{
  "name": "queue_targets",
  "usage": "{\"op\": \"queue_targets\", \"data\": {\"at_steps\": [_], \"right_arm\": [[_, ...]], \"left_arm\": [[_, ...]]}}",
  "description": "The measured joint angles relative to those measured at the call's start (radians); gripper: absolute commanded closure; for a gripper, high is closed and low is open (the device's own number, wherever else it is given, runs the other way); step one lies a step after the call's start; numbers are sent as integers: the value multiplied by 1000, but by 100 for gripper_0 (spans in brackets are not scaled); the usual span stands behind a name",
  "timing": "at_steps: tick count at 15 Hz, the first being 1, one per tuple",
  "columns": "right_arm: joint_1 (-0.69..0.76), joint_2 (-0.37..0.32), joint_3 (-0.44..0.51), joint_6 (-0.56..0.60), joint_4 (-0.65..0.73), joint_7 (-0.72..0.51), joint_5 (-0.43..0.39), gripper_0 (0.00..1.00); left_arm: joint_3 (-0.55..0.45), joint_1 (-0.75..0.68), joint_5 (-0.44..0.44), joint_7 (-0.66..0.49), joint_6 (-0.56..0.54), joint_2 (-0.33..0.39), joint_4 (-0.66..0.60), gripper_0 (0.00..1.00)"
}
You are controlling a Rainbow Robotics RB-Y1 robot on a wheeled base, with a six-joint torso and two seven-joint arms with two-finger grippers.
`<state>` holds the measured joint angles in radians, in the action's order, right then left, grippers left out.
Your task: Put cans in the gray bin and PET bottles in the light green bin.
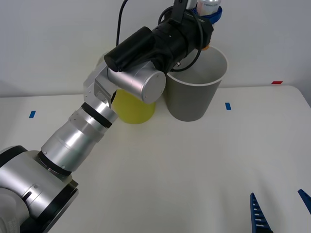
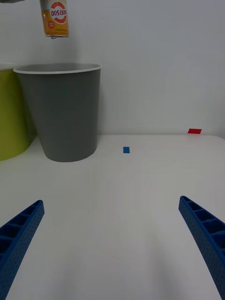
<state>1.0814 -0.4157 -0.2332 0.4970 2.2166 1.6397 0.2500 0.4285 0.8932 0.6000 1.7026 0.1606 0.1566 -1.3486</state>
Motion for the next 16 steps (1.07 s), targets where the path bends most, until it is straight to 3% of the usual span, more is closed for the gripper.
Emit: {"op": "queue_targets", "data": {"at_steps": [6,7,8,9,16], "right_arm": [[0,0,0,0,0,0,0,0],[0,0,0,0,0,0,0,0],[0,0,0,0,0,0,0,0],[0,0,0,0,0,0,0,0],[0,0,0,0,0,0,0,0]], "left_arm": [[17,1,0,-11,-45,-7,35,100],[18,1,1,-13,-45,-8,35,69],[18,1,2,-16,-46,-8,35,14],[19,1,3,-18,-46,-8,35,0],[18,11,8,-29,-45,5,34,0]]}}
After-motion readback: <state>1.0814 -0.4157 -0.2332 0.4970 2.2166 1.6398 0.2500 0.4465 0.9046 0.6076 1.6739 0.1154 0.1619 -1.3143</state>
